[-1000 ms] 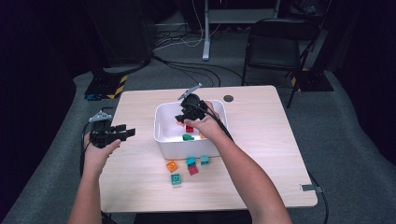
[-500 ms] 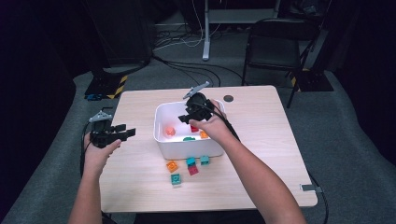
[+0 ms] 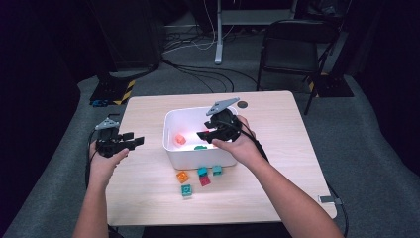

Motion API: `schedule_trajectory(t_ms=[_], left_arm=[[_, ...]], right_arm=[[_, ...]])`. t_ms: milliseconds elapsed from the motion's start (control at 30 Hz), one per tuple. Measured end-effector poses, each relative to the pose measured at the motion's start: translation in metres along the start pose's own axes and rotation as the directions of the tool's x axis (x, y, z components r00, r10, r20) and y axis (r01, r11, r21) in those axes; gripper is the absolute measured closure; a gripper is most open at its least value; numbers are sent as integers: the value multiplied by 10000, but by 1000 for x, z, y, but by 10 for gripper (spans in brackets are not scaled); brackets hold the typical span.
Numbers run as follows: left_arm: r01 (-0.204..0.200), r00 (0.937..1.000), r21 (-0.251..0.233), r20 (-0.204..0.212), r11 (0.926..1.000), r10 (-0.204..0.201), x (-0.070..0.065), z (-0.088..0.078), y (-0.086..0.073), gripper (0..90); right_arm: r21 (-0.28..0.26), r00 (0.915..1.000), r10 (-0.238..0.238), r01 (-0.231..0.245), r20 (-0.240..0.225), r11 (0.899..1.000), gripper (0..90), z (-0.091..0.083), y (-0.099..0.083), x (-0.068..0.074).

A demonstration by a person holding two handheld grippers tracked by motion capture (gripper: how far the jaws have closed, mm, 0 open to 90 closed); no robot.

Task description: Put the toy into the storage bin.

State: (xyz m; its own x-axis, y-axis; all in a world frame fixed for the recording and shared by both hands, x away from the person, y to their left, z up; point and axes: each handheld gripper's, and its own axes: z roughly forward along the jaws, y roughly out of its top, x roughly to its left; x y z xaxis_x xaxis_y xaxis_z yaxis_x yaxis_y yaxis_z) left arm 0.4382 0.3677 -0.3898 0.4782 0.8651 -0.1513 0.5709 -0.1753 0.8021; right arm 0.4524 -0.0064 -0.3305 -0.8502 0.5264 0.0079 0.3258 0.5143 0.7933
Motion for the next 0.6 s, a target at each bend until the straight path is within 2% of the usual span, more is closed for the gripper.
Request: schedule_trajectory(t_ms=[267,600], left_arm=[[4,10000,-70,-47,10000,-4,0,1,0,434],[15,10000,24,-60,10000,-15,-1,0,0,435]], right_arm=[[-214,9995,-188,183,-246,9996,516,-13,-12,16],[-148,9995,-156,152,-268,9998,516,-10,-34,26]])
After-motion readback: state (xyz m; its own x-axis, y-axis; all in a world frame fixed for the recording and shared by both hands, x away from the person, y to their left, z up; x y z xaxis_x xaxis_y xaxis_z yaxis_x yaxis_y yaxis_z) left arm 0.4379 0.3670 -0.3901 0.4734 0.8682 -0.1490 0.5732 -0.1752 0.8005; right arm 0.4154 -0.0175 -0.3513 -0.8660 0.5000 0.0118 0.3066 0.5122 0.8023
